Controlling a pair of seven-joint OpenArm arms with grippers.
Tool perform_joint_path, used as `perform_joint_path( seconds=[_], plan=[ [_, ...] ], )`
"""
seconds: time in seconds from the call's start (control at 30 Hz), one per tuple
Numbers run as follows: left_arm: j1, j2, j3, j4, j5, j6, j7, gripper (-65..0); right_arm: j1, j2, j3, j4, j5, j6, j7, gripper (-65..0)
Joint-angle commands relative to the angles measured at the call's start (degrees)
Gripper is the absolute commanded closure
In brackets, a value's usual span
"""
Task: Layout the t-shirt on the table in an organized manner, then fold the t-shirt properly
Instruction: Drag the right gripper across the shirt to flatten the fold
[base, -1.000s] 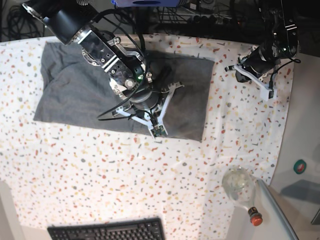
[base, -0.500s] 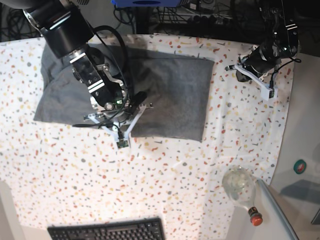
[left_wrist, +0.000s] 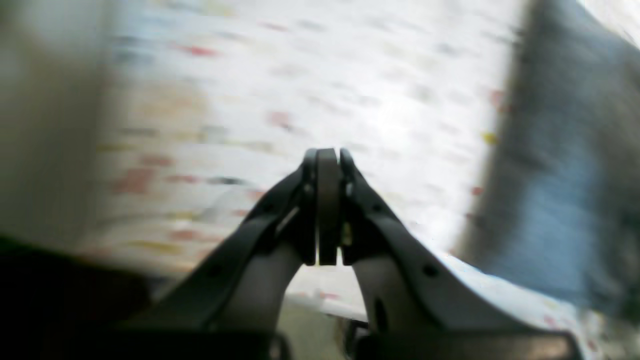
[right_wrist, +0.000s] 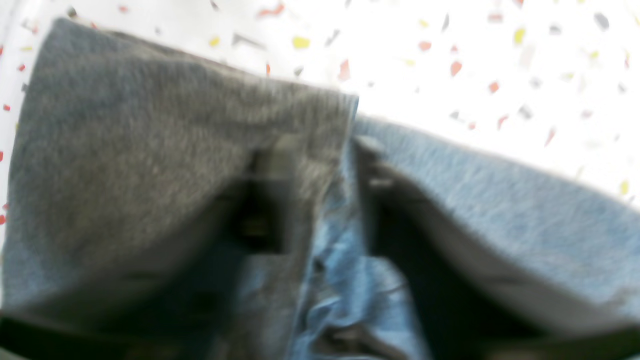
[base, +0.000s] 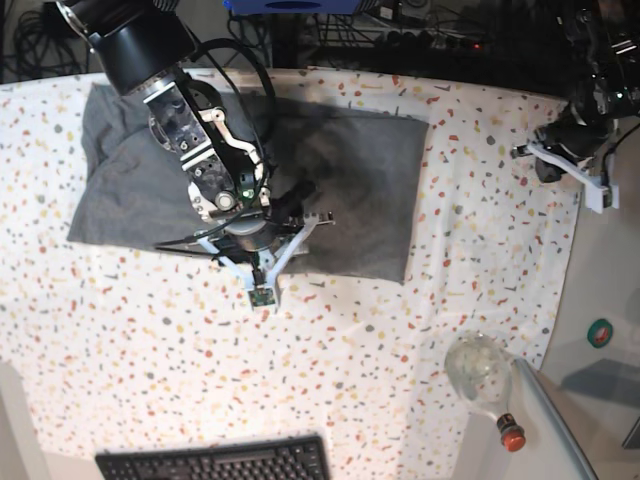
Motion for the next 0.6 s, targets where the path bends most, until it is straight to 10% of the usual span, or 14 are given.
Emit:
perform_joint_path(
  seconds=[0.0, 0.2, 0.47, 0.57],
  plan=[
    [-0.1, -1.83, -2.17, -0.55, -0.18, -0.14, -0.76, 0.0, 0.69, -1.47, 0.76, 0.94, -0.11, -0.09, 1.29, -29.9],
    [-0.1, -5.26, -10.17, -8.02, -0.18, -1.11, -1.02, 0.0, -2.3, -2.7, 3.04, 1.21, 6.49, -0.09, 1.29, -28.7],
    [-0.28, -5.43, -16.32, -13.21, -0.18, -13.24, -1.11, 0.0, -3.7, -2.35, 3.13, 1.3, 7.8, -0.53, 1.81, -29.3],
    [-0.19, -5.35, -16.32, -13.21, -0.18, -13.42, -1.11, 0.0, -3.97, -1.12, 4.45, 3.32, 7.8, -6.24, 1.81, -29.4]
  ],
)
